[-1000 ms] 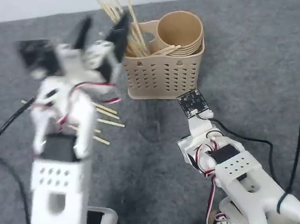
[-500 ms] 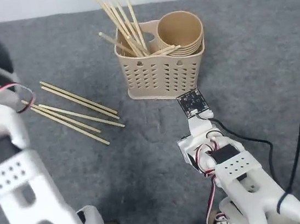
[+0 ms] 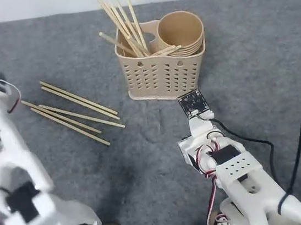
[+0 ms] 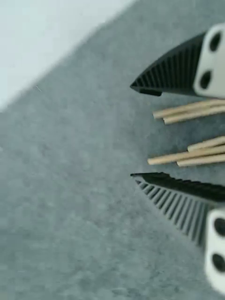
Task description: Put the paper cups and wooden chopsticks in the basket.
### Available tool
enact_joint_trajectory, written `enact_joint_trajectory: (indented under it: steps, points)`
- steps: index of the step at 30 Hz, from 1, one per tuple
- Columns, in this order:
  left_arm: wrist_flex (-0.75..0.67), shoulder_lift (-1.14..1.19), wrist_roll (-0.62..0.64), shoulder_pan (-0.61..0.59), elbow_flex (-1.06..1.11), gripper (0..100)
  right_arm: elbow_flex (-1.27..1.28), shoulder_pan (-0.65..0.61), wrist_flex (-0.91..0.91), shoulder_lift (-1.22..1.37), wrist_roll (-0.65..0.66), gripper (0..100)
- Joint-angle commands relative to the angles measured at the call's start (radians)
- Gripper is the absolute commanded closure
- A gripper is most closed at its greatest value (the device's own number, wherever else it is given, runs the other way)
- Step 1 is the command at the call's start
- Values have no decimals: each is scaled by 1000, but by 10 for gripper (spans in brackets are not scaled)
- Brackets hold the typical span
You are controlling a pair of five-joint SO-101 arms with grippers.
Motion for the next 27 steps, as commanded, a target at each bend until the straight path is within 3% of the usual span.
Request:
enact_joint_trajectory:
  steps: [1, 12, 27]
  points:
    - [126, 115, 14, -3, -186, 743, -6, 10, -30, -7, 14, 991]
    - [420, 491, 14, 28, -610, 743, -6, 10, -30, -7, 15, 991]
    - [629, 876, 14, 44, -1086, 772, -6, 10, -30, -7, 20, 991]
